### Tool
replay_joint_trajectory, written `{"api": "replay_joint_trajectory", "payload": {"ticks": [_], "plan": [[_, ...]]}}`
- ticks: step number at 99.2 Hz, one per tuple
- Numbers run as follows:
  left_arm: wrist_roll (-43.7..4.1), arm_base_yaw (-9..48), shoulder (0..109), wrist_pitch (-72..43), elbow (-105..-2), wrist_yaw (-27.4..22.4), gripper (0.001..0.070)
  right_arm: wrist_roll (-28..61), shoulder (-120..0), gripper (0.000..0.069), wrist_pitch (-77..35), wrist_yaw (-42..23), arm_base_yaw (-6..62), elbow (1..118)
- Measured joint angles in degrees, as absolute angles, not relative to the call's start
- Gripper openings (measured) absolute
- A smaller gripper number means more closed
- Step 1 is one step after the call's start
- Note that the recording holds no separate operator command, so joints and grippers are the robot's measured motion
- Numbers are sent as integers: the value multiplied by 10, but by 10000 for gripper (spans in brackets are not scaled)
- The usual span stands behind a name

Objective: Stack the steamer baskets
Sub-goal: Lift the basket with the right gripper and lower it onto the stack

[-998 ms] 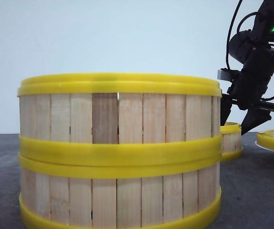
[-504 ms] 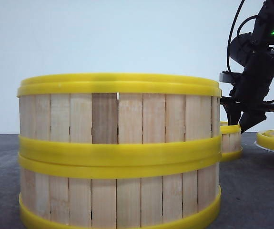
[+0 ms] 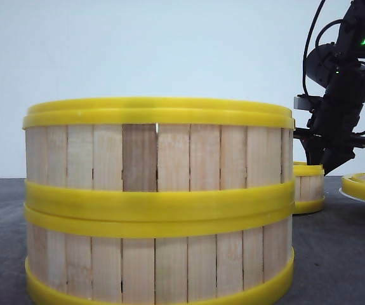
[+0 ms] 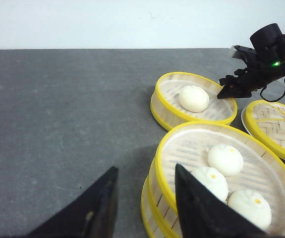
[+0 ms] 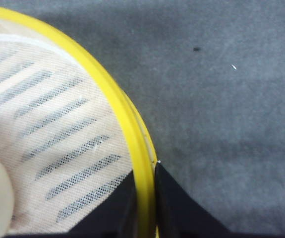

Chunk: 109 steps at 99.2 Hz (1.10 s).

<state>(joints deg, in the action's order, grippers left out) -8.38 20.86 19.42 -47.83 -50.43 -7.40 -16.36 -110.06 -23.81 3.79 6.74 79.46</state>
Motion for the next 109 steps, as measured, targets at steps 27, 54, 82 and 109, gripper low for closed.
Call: {"api": "replay_joint_trajectory", "payload": {"ticks": [27,54,82,109], "plan": [[-84,209,194,-484,-504,-74,201,-152,-1009,30,-276,44,67,845],[-84,209,194,-505,-504,-74,201,-86,-870,29,-382,106,85,881],[-84,209,194,-506,-504,-74,201,-39,-761,29,-473,162,152,881],[-84,209,194,-507,-504,-74,201,-8,-771,29,-544,171,225,877]]}}
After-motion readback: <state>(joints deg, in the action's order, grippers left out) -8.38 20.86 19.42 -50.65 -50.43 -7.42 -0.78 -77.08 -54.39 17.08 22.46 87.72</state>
